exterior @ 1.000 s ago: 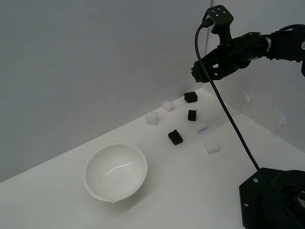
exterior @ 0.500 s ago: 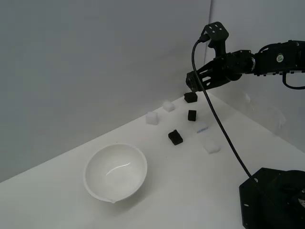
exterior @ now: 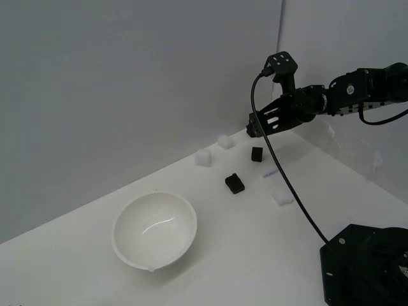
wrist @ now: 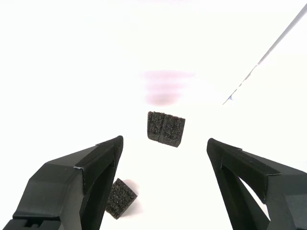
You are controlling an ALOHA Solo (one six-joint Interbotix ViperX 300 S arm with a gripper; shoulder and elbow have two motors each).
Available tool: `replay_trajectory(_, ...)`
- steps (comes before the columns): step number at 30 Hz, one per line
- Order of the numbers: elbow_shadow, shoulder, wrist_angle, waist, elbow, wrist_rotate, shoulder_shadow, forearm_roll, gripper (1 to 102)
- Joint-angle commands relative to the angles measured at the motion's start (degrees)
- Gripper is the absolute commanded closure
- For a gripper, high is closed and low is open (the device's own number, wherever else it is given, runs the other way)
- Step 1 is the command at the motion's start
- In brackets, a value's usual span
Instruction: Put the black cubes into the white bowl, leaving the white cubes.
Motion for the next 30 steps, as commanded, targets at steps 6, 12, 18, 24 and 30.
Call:
replay_trajectory(6,-3.8,-2.1,-0.8,0.9,-3.6,0.0,-1.8,-0.6,3)
replay_trajectory(12,-5.3,-5.7,-0.8,0.9,-5.2,0.0,-5.6,-0.5,3)
replay_trajectory(18,-7.5,-7.8,-0.8,0.9,-7.2,0.0,-7.7,-0.4,3)
replay_trajectory(24,-8.9,-10.1,-0.8,0.9,-8.6,0.0,-9.9,-0.4,3)
replay_trajectory(30,-9.6,-12.3,-0.8,1.9,-9.2,0.0,-12.1,-0.3,3)
